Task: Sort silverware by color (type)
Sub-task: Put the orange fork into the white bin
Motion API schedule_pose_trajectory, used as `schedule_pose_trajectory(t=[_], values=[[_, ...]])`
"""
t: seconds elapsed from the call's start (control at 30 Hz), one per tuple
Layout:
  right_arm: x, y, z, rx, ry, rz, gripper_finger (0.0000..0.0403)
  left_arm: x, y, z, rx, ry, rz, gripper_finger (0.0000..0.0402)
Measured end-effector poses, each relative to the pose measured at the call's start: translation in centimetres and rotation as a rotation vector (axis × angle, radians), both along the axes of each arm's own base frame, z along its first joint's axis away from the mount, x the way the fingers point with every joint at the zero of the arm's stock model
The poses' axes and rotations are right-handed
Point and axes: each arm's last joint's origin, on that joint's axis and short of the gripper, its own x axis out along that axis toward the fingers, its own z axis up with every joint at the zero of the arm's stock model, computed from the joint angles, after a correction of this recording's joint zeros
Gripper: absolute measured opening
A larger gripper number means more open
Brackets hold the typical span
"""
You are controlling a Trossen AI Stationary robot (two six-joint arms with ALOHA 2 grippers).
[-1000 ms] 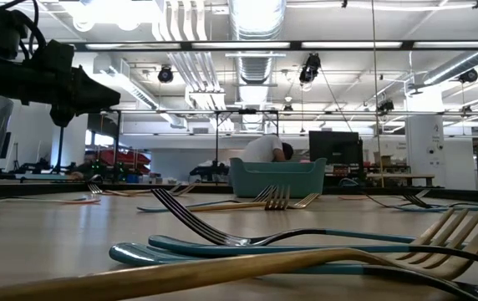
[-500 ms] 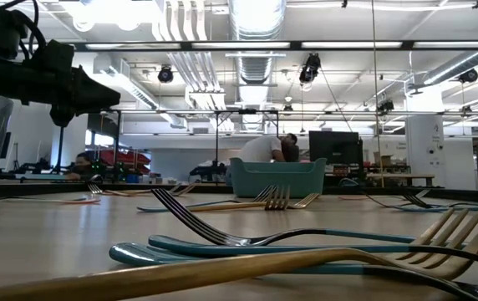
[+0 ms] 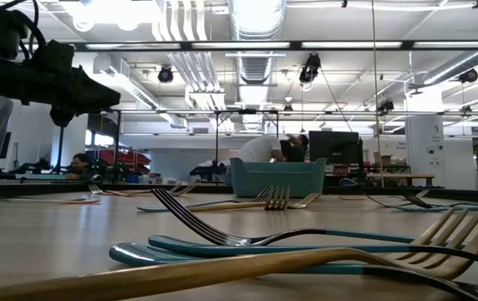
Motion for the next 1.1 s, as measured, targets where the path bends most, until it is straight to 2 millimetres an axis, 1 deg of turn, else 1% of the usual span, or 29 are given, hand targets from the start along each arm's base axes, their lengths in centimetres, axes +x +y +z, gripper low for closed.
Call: schedule_pose_trajectory(t=[0.2,0.47,0.53,0.97,1.1], values=[[0.16,0.14,0.43,0.011,-0.024,0.014,0.0013,0.00,0.00,-0.01,0.000,0.000,0.000,0.0077],[0.76,0.89,0.70,0.075,-0.118,0.152,0.0013,0.00,0.00,0.00,0.000,0.000,0.000,0.0078],[0.84,0.96,0.73,0.081,-0.128,0.164,0.0013,0.00,0.00,0.00,0.000,0.000,0.000,0.0077],[0.80,0.79,0.51,0.055,-0.132,0.133,0.0013,0.00,0.00,0.00,0.000,0.000,0.000,0.0077],[0.79,0.79,0.51,0.055,-0.131,0.133,0.0033,0.00,0.00,-0.01,0.000,0.001,0.000,0.0078]])
